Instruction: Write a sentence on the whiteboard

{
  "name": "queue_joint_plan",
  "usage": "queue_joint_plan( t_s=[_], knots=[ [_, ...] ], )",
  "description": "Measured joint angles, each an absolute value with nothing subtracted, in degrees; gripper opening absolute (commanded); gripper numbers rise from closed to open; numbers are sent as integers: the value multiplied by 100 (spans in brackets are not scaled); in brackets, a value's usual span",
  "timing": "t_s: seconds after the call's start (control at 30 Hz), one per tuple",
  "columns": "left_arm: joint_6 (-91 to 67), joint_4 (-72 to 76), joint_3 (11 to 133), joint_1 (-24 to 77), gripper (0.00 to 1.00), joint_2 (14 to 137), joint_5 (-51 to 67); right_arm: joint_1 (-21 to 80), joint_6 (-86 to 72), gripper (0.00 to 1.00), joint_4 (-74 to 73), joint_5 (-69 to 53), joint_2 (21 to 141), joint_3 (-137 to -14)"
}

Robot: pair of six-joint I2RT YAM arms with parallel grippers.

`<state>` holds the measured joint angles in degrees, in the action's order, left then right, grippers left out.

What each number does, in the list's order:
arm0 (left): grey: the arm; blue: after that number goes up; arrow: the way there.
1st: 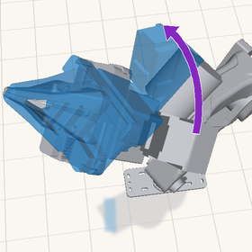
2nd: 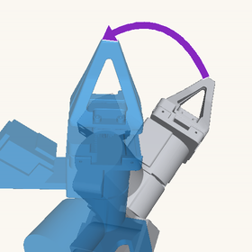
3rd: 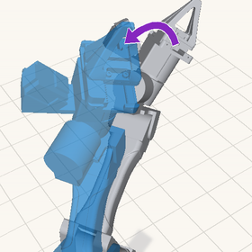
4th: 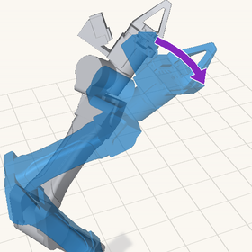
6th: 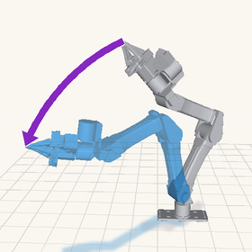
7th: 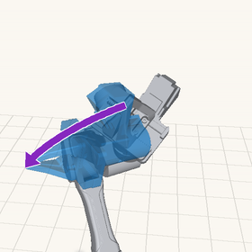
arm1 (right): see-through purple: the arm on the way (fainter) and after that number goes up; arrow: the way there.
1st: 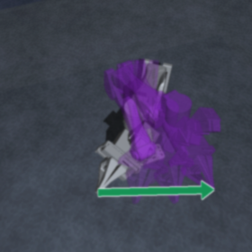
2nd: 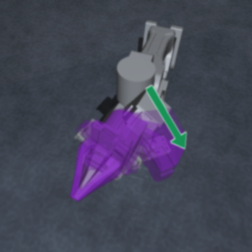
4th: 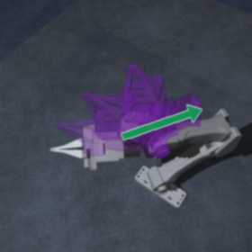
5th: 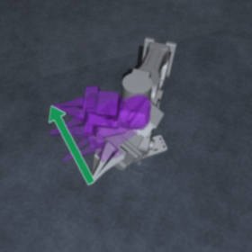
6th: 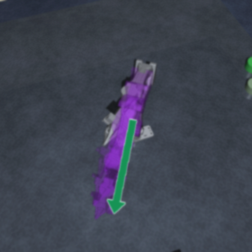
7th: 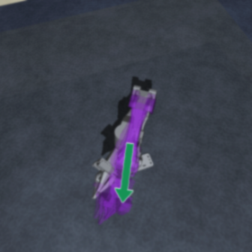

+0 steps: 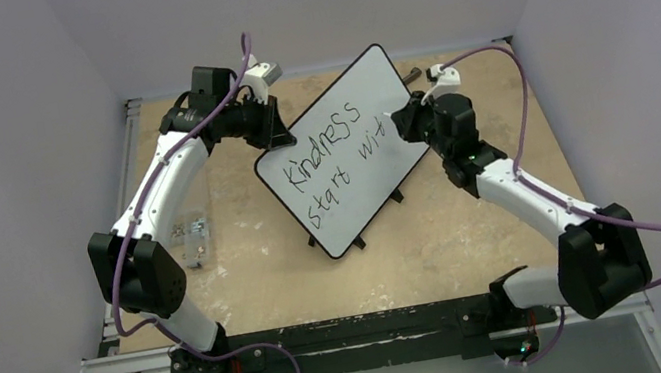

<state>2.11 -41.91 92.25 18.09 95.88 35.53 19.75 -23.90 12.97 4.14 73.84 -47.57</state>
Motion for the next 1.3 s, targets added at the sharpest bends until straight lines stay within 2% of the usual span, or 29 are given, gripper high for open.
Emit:
queue_joint_plan(
  t_s=[0.37, 0.6, 1.3],
  knots=[
    [211, -4191, 9225, 1809, 0, 9588, 3553, 1944, -2379, 0, 1297, 550, 8075, -5474],
    [209, -4202, 9225, 1809, 0, 9588, 3531, 1911, -2388, 0, 1317, 550, 8224, -5513],
    [191, -4254, 9225, 1809, 0, 9588, 3489, 1870, -2486, 0, 1544, 499, 7745, -4353]
  ],
)
